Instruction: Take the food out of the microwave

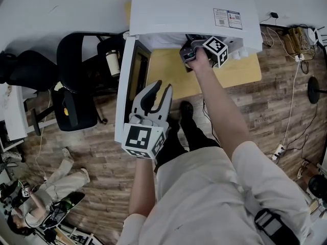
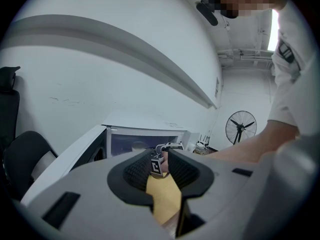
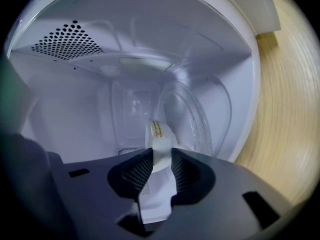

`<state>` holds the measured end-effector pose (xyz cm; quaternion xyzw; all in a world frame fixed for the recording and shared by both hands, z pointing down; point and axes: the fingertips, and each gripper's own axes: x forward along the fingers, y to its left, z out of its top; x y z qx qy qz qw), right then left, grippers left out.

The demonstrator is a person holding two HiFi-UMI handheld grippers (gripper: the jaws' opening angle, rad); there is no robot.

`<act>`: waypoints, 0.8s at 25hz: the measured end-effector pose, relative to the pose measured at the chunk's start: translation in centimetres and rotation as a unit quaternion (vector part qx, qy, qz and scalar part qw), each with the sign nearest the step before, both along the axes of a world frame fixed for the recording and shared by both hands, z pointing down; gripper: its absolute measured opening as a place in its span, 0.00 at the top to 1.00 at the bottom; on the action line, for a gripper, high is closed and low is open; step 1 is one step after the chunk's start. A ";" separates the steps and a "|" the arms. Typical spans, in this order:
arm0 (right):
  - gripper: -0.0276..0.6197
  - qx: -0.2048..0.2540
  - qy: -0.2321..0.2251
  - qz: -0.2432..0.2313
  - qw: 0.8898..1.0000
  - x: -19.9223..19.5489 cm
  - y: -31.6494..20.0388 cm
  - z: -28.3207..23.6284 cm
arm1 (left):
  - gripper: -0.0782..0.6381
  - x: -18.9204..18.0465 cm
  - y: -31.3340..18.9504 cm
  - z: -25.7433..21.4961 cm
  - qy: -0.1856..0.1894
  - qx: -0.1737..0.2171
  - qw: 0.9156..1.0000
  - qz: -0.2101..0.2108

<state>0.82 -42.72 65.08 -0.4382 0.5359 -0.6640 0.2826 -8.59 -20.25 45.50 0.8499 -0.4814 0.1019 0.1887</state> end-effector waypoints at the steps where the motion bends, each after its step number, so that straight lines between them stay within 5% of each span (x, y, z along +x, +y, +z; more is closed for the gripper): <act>1: 0.81 0.000 0.000 -0.001 1.000 0.0 0.1 0.0 | 0.75 0.0 0.0 0.0 0.000 0.000 1.000 0.000; 20: 0.83 -0.001 0.029 -0.041 0.999 1.3 2.2 -0.3 | 0.75 1.5 0.2 -0.4 -0.004 0.003 1.000 -0.002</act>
